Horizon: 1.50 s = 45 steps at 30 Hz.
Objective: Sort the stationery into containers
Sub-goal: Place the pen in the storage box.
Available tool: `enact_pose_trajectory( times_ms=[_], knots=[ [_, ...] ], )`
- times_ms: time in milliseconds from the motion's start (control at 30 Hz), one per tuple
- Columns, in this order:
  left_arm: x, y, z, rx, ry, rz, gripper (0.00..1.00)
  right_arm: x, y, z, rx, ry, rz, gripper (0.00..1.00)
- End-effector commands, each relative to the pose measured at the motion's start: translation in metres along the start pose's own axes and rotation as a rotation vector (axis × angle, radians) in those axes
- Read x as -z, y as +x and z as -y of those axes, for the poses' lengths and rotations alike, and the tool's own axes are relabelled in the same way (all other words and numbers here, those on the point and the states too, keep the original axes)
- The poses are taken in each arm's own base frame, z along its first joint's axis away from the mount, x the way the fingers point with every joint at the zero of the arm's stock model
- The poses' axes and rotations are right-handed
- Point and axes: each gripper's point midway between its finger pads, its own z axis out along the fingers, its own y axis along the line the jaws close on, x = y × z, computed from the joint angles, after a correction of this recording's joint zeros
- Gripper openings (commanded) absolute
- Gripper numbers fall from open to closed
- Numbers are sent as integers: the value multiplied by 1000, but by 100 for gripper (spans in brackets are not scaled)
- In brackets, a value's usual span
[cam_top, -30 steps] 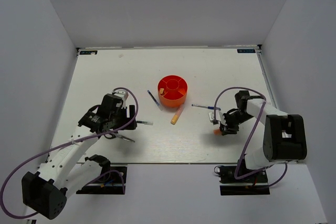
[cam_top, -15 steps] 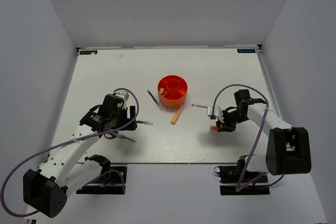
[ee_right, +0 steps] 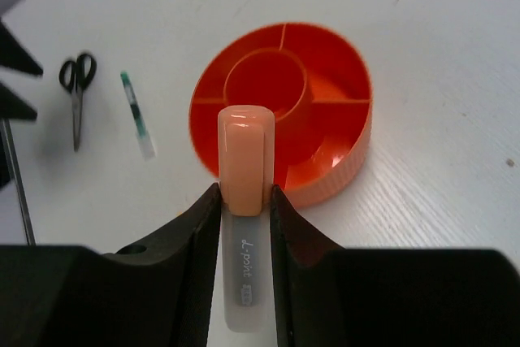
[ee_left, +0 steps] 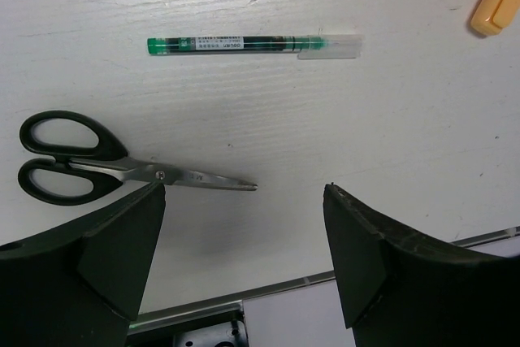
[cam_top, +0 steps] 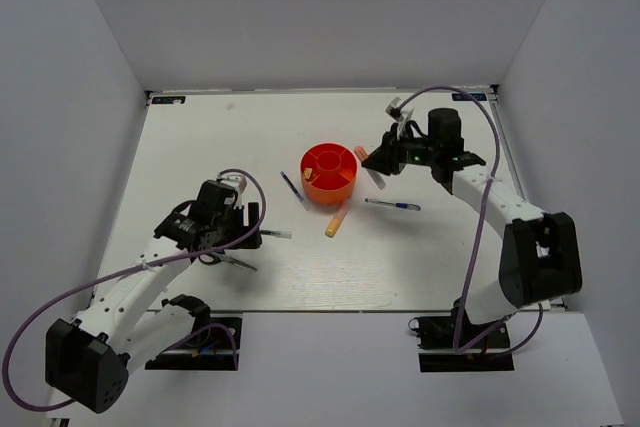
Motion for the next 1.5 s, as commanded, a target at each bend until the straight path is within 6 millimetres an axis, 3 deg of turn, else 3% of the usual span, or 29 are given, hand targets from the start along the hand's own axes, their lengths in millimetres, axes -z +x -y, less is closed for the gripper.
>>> enact_pose_trajectory(
  times_ms=[0, 100, 133, 167, 233, 267, 300, 367, 567, 800, 1067, 1100, 1133, 1233, 1467],
  knots=[
    [-4, 1, 2, -5, 17, -3, 89, -17, -73, 13, -166, 35, 238, 0],
    [-6, 1, 1, -8, 17, -5, 89, -24, -98, 26, -221, 49, 378, 0],
    [-7, 2, 2, -12, 17, -10, 89, -30, -97, 32, -248, 48, 391, 0],
    [-7, 3, 1, -11, 15, -15, 89, -27, -119, 27, -235, 5, 480, 0],
    [-8, 3, 0, -9, 10, -20, 89, -40, -113, 40, -290, -3, 494, 0],
    [-9, 2, 0, -11, 10, -20, 89, -38, -126, 39, -275, -27, 541, 0],
    [-9, 3, 0, -12, 9, -23, 89, -48, -120, 45, -296, -35, 527, 0],
    [-10, 3, -1, -9, 3, -27, 89, -51, -123, 47, -300, -47, 529, 0],
    [-11, 4, -2, -9, 1, -33, 89, -69, -106, 54, -287, -89, 501, 0],
    [-12, 5, -2, -5, -2, -42, 89, -90, -71, 66, -273, -96, 445, 0],
    [-12, 4, -2, -9, 0, -41, 89, -94, -49, 65, -263, -111, 416, 1],
    [-12, 5, -2, -4, -2, -45, 89, -95, -47, 65, -266, -111, 413, 5],
    [-12, 5, -2, -6, -4, -43, 89, -94, -45, 63, -264, -117, 411, 17],
    [-12, 4, -2, -6, 0, -44, 89, -94, -40, 59, -252, -130, 404, 34],
    [-12, 5, -1, -3, 2, -43, 89, -91, -33, 56, -249, -129, 396, 42]
  ],
)
